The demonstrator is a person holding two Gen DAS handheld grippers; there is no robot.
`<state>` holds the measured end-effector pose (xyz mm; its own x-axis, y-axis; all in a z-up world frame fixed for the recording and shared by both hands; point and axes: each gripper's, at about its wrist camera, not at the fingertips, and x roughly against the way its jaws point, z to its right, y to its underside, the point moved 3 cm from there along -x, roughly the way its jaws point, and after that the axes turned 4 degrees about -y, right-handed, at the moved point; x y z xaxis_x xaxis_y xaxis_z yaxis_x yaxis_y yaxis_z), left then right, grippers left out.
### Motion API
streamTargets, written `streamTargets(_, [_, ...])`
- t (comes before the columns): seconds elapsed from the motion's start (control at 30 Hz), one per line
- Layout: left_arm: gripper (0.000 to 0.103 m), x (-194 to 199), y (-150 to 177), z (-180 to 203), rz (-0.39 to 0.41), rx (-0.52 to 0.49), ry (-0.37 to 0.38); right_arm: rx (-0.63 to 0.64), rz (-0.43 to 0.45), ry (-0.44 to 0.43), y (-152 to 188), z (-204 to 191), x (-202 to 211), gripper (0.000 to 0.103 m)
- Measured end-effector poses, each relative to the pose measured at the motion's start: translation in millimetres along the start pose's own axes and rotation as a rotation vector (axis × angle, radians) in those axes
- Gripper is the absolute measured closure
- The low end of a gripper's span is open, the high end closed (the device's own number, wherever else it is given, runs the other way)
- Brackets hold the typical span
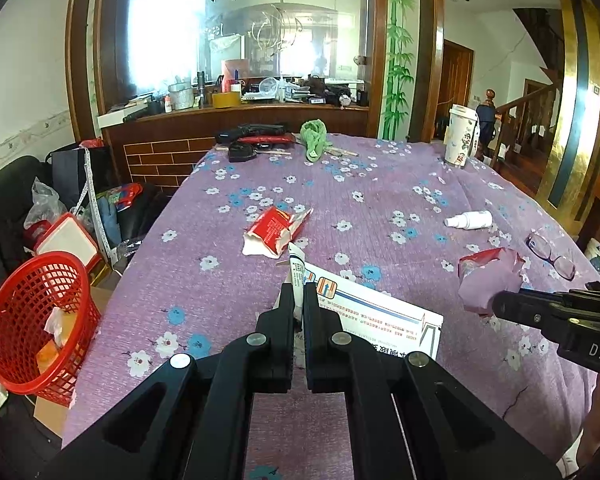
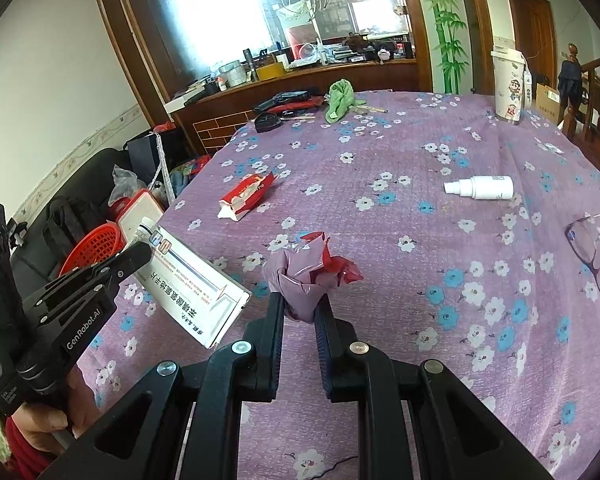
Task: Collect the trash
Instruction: 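Lift the white slip and pink tissue up off the table with both tools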
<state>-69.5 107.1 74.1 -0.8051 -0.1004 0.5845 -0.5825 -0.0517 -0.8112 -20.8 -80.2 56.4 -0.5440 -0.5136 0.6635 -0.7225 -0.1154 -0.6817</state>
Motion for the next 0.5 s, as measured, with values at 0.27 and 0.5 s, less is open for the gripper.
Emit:
streamTargets(0.27, [0.1, 8, -2, -8, 0.021, 0.015, -0.004, 0.022, 0.005, 0.003, -1, -12, 4, 0.087])
streamTargets(0.5, [0.1, 15, 0, -17, 0.029, 0.034, -0.013, 0.04, -0.001, -0.004, 0, -22, 3, 0.087])
